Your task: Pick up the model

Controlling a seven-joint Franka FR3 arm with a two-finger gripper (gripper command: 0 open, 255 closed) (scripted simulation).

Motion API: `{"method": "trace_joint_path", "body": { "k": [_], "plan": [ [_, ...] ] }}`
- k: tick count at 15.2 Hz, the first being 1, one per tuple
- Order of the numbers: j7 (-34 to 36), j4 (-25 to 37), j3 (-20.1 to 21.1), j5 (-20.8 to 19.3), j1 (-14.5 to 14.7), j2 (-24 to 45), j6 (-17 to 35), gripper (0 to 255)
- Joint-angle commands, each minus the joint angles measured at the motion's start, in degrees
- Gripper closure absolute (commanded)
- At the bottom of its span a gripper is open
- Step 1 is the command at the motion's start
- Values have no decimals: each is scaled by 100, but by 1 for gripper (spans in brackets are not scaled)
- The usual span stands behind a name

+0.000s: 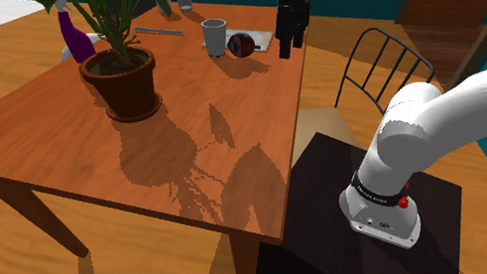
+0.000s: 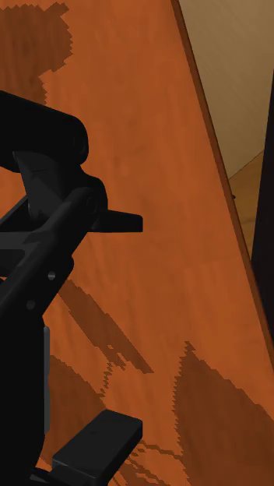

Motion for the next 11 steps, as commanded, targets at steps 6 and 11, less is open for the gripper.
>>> {"method": "trace_joint_path", "body": {
  "k": [6,11],
  "plan": [
    [-518,163,-343,-351,-114,718,619,0],
    [-999,502,-670,-594,-203,1535,1188,0]
  ]
}}
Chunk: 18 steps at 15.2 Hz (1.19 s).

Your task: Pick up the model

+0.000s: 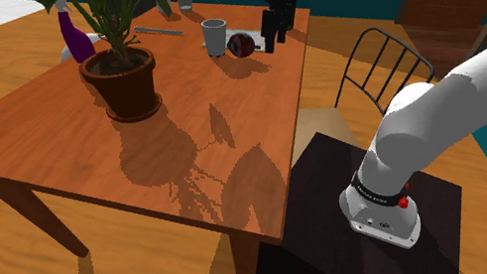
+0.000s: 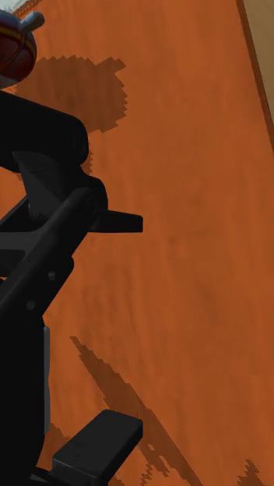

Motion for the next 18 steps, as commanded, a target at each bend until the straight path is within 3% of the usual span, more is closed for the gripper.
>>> {"method": "trace_joint_path", "body": {
  "k": [1,9,18],
  "plan": [
    [-182,163,-119,-73,-25,361,242,0],
    [-927,1127,-579,-154,-129,1833,924,0],
    [-1767,2785,-924,154,-360,3658,1268,0]
  ]
}}
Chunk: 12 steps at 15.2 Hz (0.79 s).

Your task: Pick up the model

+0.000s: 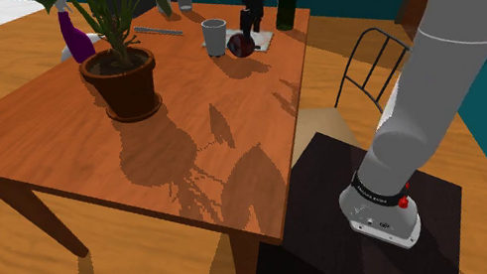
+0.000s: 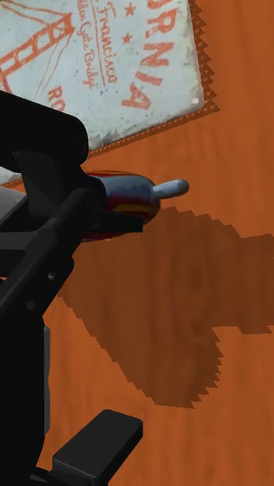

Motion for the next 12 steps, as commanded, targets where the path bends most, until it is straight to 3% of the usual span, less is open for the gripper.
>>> {"method": "trace_joint_path", "body": {
  "k": [1,6,12],
  "plan": [
    [-151,441,-35,100,-59,430,29,0],
    [-529,1697,-83,370,-322,1503,-67,0],
    [-544,1310,-63,393,-317,1557,371,0]
  ]
}}
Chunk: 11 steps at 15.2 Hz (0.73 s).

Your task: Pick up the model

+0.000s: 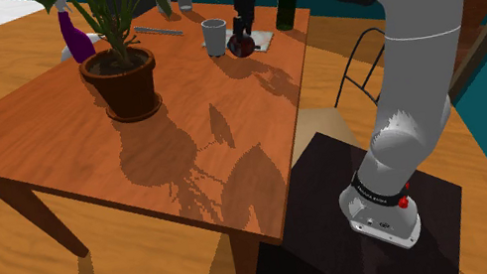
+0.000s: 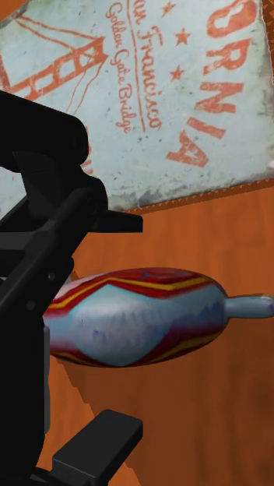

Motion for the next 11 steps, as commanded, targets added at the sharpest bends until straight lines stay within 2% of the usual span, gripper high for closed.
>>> {"method": "trace_joint_path", "body": {
  "k": [1,3,4,11],
  "plan": [
    [-13,-85,4,16,-5,41,128,0],
    [-15,-119,6,19,-5,49,169,0],
    [-16,-115,6,19,-5,50,166,255],
    [-19,-107,5,21,-8,55,164,255]
  ]
}}
